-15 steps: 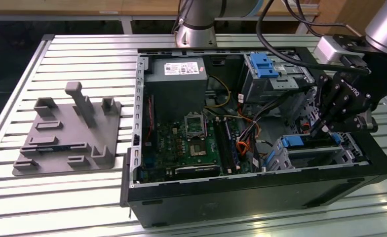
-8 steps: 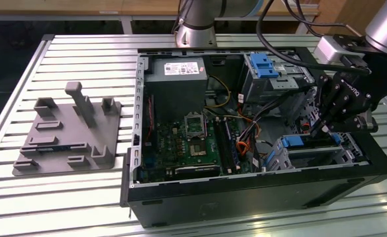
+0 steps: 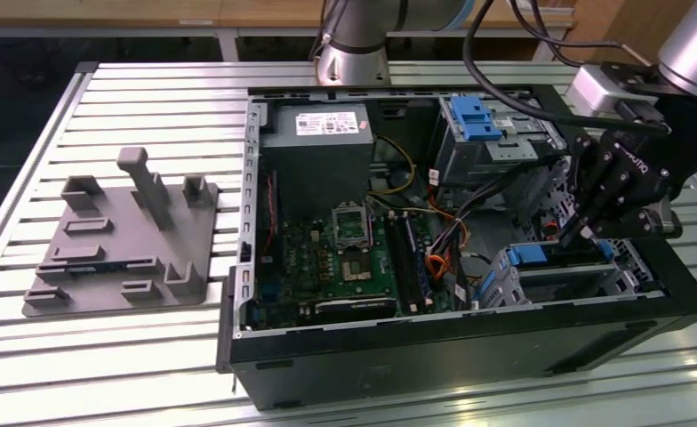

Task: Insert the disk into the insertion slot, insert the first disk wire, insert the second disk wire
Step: 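Insert the second disk wire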

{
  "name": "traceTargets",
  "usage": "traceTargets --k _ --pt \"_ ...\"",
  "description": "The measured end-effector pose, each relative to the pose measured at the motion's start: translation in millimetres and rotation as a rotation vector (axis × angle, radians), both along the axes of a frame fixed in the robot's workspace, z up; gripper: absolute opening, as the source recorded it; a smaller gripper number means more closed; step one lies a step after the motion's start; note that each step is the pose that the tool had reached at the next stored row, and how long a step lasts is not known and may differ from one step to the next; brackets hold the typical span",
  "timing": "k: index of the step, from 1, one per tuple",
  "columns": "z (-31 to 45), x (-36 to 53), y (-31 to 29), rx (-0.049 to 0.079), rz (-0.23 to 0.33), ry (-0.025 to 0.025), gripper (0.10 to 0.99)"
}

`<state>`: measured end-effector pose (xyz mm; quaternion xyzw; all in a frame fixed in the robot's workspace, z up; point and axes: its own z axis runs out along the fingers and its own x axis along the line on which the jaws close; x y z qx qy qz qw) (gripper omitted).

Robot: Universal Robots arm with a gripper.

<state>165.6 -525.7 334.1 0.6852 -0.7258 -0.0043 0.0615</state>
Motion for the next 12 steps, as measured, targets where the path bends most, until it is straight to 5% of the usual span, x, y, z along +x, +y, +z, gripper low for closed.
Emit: traceTargets --k 12 --pt "1.3 0.0 -0.1 -0.001 0.006 0.0000 0.141"
